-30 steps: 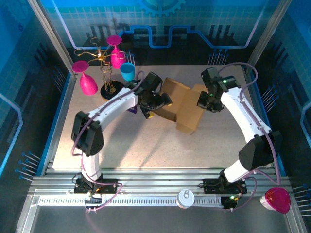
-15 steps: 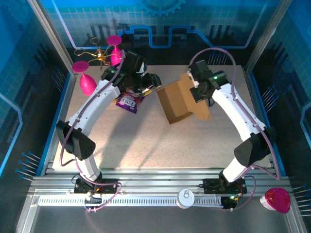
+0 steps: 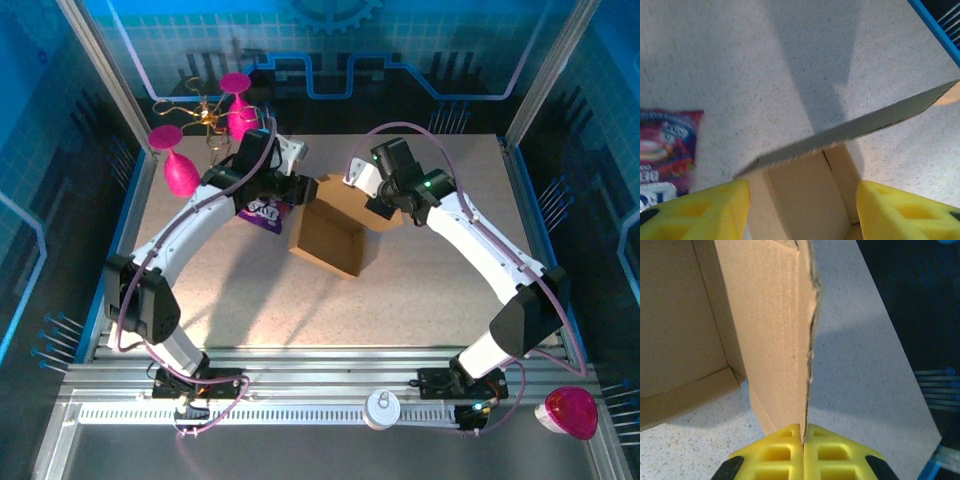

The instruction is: Fold the paper box

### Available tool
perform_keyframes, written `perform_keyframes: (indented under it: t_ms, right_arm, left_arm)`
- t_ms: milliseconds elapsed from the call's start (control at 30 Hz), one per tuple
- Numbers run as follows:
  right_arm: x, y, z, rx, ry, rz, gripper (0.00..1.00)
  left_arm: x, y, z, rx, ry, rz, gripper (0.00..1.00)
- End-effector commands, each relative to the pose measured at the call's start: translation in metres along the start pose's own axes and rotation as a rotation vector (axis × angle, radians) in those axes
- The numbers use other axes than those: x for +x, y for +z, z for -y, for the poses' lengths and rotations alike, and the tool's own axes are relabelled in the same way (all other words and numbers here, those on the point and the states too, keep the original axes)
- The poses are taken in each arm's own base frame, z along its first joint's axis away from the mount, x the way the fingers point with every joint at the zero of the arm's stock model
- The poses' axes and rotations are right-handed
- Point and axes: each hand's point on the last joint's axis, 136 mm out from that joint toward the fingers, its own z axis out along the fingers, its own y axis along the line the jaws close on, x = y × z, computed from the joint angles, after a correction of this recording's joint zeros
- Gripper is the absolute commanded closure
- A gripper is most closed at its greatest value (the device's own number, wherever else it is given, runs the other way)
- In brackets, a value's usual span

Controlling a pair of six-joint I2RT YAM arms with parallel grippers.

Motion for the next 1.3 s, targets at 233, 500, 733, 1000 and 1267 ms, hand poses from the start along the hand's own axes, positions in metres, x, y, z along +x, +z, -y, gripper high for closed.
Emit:
perform_keyframes:
  t_ms: [233, 500, 733, 1000, 1267]
  right_arm:
    - [-0.020, -0.003, -0.006, -0.047, -0.068, 0.106, 1.00]
    - [-0.022, -0.002, -0.008, -0.051, -0.064, 0.108, 1.00]
    - [-0.023, -0.002, -0.003, -0.037, -0.034, 0.107, 1.00]
    - [-0.026, -0.005, 0.000, -0.043, 0.045, 0.117, 1.00]
    - [-0.037, -0.010, -0.008, -0.128, 0.267, 0.160, 1.00]
  left_arm:
    - [-0.030, -0.030, 0.027, 0.054, 0.486, 0.216, 0.31]
    - [-0.026, 0.001, 0.030, -0.037, 0.577, 0.132, 0.42]
    - [-0.030, 0.013, 0.028, -0.138, 0.600, 0.130, 0.79]
    - [-0.027, 0.020, 0.026, -0.264, 0.592, 0.152, 0.81]
    - [-0.025, 0.036, 0.013, -0.424, 0.519, 0.176, 0.93]
